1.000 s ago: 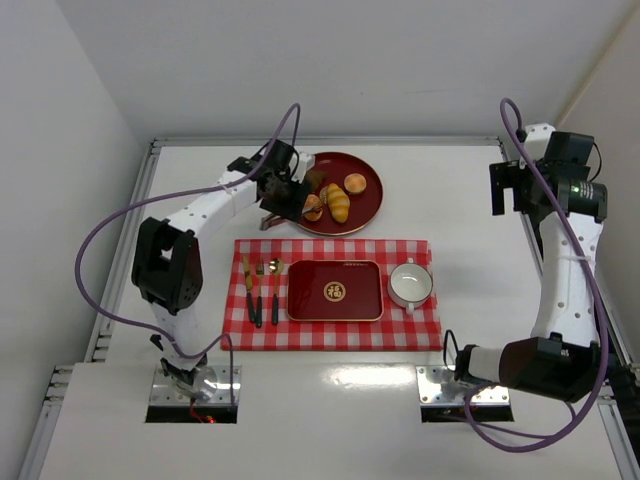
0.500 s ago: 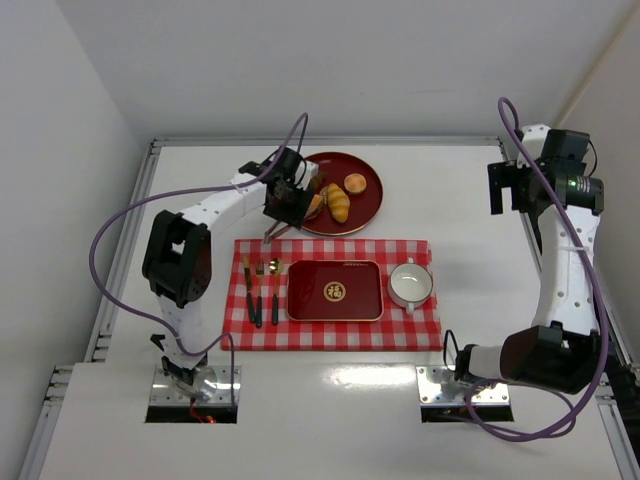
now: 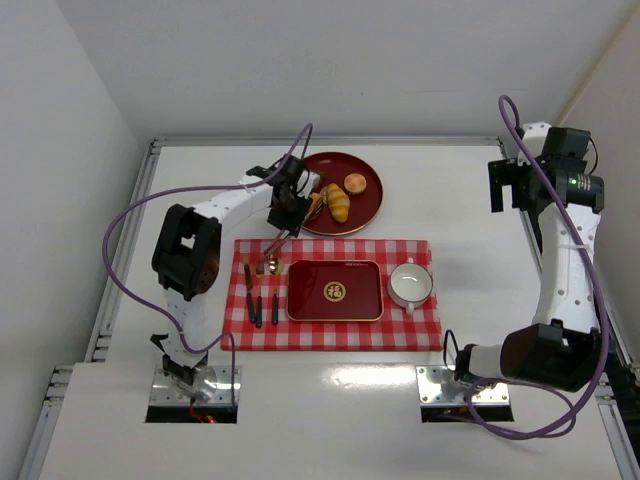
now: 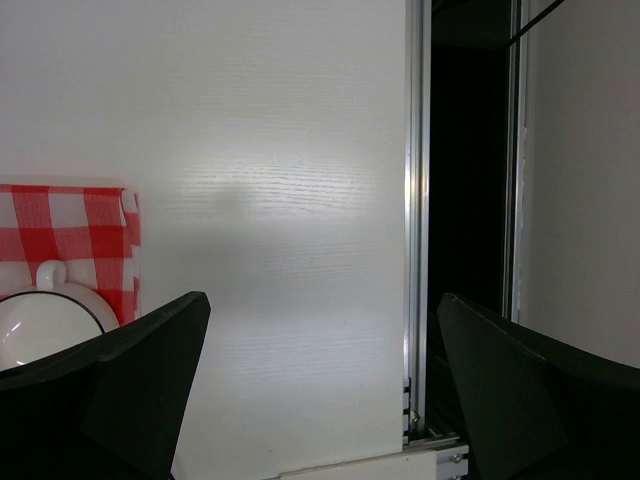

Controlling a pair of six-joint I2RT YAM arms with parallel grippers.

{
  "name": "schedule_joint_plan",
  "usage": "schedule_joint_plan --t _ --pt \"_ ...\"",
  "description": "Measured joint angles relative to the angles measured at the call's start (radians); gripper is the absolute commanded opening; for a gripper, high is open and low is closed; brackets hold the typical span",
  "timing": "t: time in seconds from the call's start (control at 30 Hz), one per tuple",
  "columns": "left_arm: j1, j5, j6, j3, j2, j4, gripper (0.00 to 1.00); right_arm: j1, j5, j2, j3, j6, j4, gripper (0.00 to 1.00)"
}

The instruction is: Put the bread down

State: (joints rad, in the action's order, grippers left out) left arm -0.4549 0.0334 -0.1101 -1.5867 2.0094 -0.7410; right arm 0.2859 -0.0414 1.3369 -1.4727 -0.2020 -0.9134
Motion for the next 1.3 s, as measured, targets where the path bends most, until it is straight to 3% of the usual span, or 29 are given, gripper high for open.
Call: schedule_joint_plan --t 0.07,0.2,0.43,0.57,0.8,1.1,1.3 --pt "0.0 0.005 0.005 0.001 0.002 -0.006 0.12 0.0 0.0 0.0 0.0 0.0 0.0 0.98" --pt "0.0 0.008 0.02 0.0 -0.001 -0.015 0.07 0.0 0.0 0.0 0.0 0.0 0.0 0.98" --pt "0.0 0.01 0.088 0.0 -0.079 -0.075 0.05 0.0 0.0 0.003 0.0 0.0 0.0 0.98" --pt "0.0 0.032 0.161 0.001 -0.196 -0.11 0.0 0.0 0.0 0.005 0.0 -0.001 0.003 0.98" --pt "-0.013 0.115 0.314 0.095 -0.424 -0.188 0.0 0.0 -0.004 0.003 0.038 -0.008 0.036 0.98" --pt "-0.141 0.185 0.469 0.195 -0.572 -0.386 0.0 0.0 -0.014 0.004 0.051 -0.025 0.056 0.98" --pt "-0.226 0.188 0.487 0.288 -0.613 -0.404 0.0 0.0 -0.035 0.006 0.048 -0.031 0.069 0.99"
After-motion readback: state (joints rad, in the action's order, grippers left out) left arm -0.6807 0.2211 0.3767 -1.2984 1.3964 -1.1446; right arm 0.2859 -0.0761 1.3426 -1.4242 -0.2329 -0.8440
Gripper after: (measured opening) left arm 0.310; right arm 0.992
